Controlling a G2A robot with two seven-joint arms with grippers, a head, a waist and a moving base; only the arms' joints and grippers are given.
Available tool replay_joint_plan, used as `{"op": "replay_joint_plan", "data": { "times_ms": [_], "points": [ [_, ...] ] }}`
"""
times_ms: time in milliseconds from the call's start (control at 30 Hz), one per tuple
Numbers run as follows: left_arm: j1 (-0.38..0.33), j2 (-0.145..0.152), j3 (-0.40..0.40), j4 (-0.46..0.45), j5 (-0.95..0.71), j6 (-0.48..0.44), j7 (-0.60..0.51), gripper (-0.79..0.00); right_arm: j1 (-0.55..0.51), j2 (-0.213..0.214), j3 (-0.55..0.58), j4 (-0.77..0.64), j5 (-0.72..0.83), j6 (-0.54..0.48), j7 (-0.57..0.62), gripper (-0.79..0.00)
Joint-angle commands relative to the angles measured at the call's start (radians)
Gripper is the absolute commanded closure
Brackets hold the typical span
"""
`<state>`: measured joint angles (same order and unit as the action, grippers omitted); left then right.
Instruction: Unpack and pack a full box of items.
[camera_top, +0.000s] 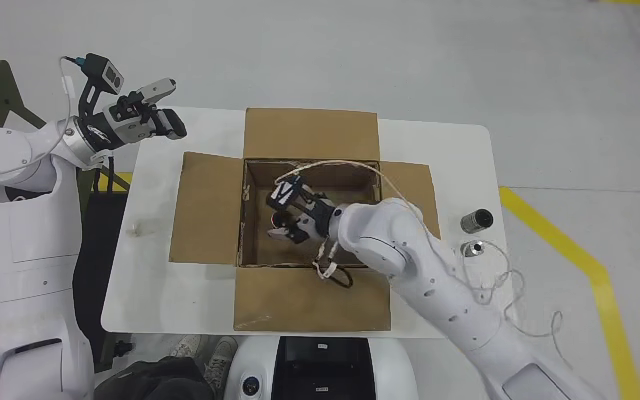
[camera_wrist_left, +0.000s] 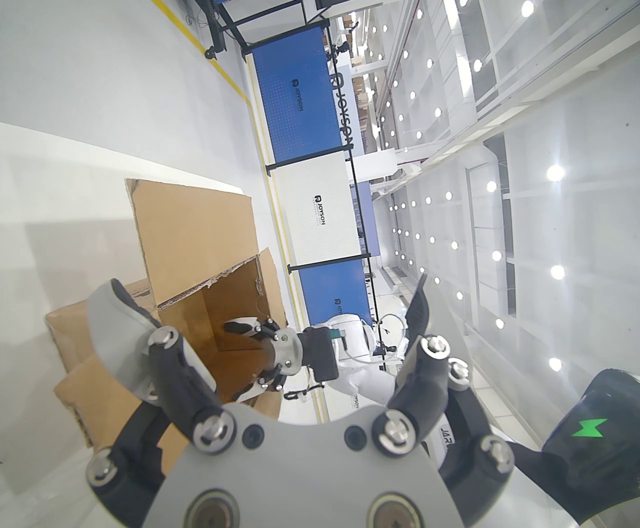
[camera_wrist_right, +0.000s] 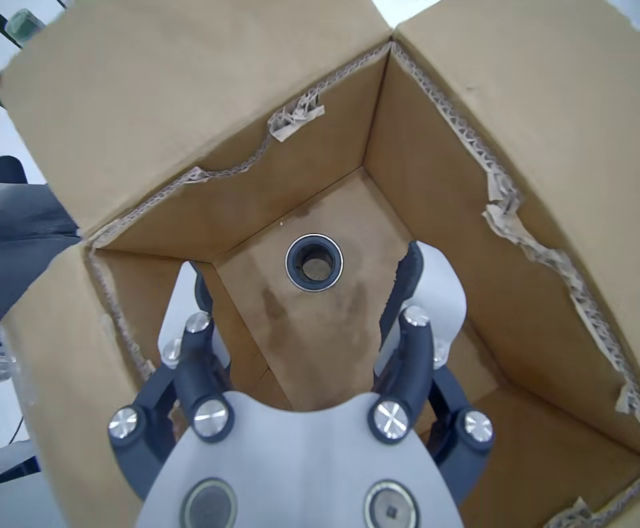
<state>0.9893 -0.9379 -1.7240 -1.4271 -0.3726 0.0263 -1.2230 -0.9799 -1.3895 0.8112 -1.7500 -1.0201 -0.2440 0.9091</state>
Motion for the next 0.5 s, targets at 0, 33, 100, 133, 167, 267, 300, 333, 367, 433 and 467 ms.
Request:
{"op": "replay_joint_plan", "data": {
  "times_ms": [0, 33, 100, 133, 167, 267, 300, 333, 367, 433, 467],
  "points": [
    [0.000, 0.000, 0.000, 0.000, 0.000, 0.000, 0.000, -0.785, -0.037, 0.011, 0.034, -0.053, -0.004, -0.009, 0.008, -0.742],
    [0.000, 0.000, 0.000, 0.000, 0.000, 0.000, 0.000, -0.785, -0.057, 0.017, 0.052, -0.078, -0.009, -0.012, 0.013, -0.748],
    [0.000, 0.000, 0.000, 0.000, 0.000, 0.000, 0.000, -0.785, -0.100, 0.028, 0.084, -0.123, -0.012, -0.015, 0.018, -0.748],
    [0.000, 0.000, 0.000, 0.000, 0.000, 0.000, 0.000, -0.785, -0.121, 0.034, 0.098, -0.144, -0.013, -0.021, 0.021, -0.751],
    [0.000, 0.000, 0.000, 0.000, 0.000, 0.000, 0.000, -0.785, -0.140, 0.039, 0.112, -0.163, -0.018, -0.025, 0.025, -0.748],
    [0.000, 0.000, 0.000, 0.000, 0.000, 0.000, 0.000, -0.785, -0.200, 0.053, 0.155, -0.221, -0.022, -0.036, 0.021, -0.748],
    [0.000, 0.000, 0.000, 0.000, 0.000, 0.000, 0.000, -0.785, -0.219, 0.057, 0.169, -0.240, -0.025, -0.040, 0.019, -0.751],
    [0.000, 0.000, 0.000, 0.000, 0.000, 0.000, 0.000, -0.785, -0.238, 0.062, 0.184, -0.259, -0.023, -0.045, 0.016, -0.754],
    [0.000, 0.000, 0.000, 0.000, 0.000, 0.000, 0.000, -0.785, -0.256, 0.066, 0.201, -0.276, -0.019, -0.051, 0.013, -0.751],
    [0.000, 0.000, 0.000, 0.000, 0.000, 0.000, 0.000, -0.785, -0.291, 0.075, 0.237, -0.311, -0.019, -0.061, 0.011, -0.757],
    [0.000, 0.000, 0.000, 0.000, 0.000, 0.000, 0.000, -0.785, -0.308, 0.079, 0.256, -0.328, -0.019, -0.064, 0.010, -0.757]
  ]
}}
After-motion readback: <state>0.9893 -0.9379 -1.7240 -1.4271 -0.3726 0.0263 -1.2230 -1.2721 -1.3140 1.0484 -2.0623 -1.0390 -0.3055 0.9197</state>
